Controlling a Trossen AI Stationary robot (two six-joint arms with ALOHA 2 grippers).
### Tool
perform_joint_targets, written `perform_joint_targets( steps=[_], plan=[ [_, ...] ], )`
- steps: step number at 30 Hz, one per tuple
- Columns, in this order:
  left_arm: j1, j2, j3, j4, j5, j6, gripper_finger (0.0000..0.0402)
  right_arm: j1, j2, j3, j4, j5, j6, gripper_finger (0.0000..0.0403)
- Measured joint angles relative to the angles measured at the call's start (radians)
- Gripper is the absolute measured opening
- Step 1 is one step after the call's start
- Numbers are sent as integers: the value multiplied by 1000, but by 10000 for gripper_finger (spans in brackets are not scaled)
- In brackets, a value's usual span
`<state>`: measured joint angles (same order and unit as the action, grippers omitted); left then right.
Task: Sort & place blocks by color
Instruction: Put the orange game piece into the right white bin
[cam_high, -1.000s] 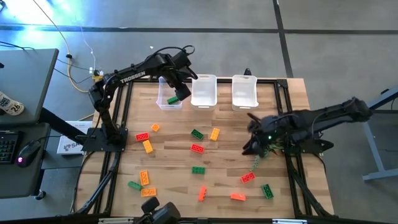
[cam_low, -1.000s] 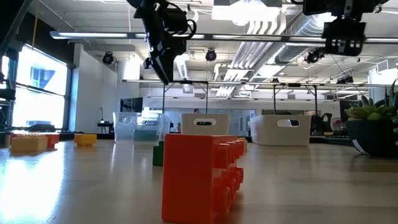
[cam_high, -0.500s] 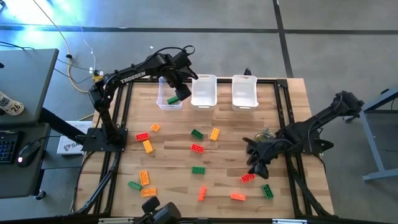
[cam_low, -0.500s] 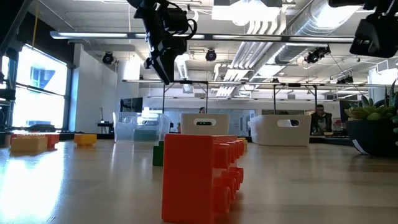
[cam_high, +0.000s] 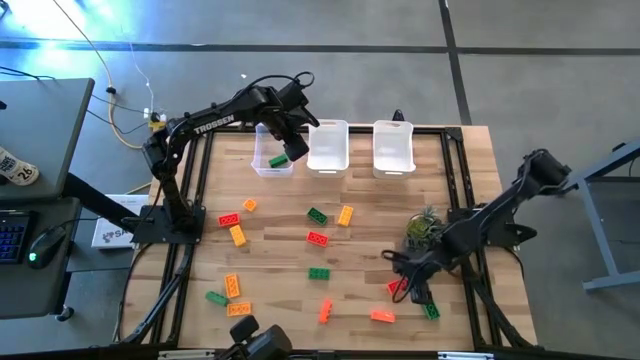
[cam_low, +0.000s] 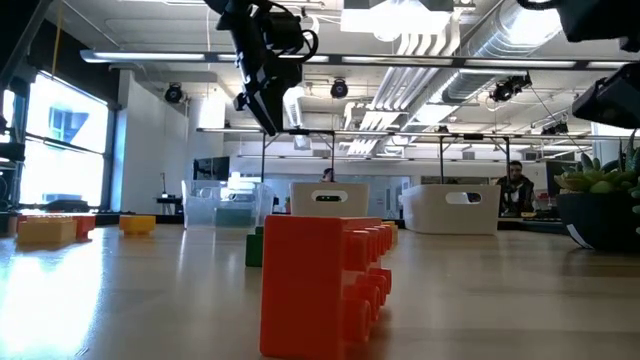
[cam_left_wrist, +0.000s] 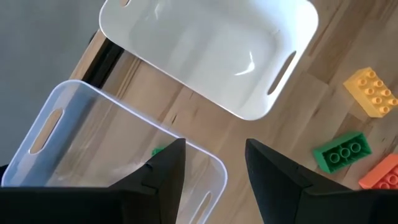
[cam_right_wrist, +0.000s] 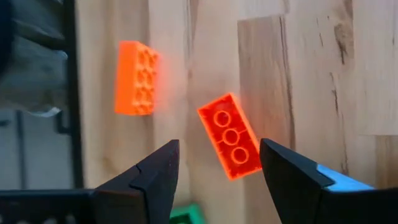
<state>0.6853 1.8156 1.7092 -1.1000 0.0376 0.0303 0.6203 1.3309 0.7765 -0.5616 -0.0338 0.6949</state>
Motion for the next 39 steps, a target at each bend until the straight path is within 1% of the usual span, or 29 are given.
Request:
perform_joint_targets(
  steps=[5,9,12,20,28,34,36,39],
  plan=[
    [0,0,0,0,0,0,153,11,75,26,-7,45,-71,210],
    [0,0,0,0,0,-1,153,22,129,55,-6,42,-128,210],
    [0,0,0,0,0,-1,153,35,160,62,-2,41,-141,210],
    [0,0,0,-1,0,-1,153,63,214,62,-14,60,-143,210],
    [0,0,0,-1,0,-1,153,63,261,62,-28,68,-141,210],
    [0,0,0,-1,0,-1,153,63,282,62,-26,68,-109,210],
    [0,0,0,-1,0,-1,153,63,282,62,-27,73,-109,206],
    [0,0,0,-1,0,0,153,63,282,62,-27,81,-99,184]
  ],
)
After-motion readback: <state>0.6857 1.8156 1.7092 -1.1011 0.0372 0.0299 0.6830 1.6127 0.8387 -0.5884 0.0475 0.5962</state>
